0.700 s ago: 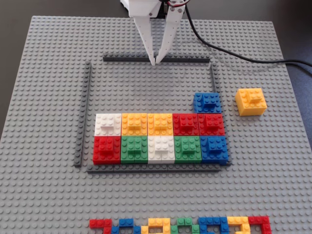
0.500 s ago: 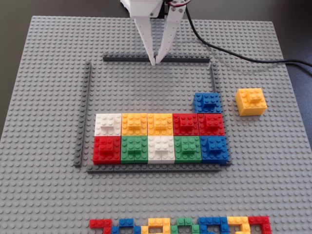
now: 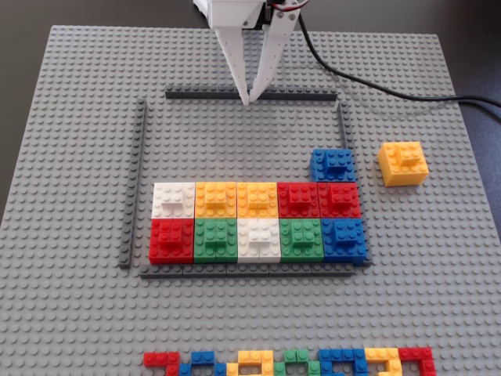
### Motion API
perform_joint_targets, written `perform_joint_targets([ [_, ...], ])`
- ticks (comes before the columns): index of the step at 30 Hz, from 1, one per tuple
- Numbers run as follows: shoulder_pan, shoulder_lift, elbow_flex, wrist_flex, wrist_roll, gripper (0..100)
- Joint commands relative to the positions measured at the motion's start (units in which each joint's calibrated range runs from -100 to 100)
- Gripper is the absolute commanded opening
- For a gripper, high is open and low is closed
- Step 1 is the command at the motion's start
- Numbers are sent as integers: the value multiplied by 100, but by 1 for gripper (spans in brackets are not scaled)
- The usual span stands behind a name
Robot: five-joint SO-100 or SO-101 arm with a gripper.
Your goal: Grab the cube and place it into the grid
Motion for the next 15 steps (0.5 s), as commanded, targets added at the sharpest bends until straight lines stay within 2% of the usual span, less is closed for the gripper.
perform_joint_targets([
  [1, 51, -204, 53, -8, -20, 0],
  [15, 213, -195, 53, -208, -59, 0],
])
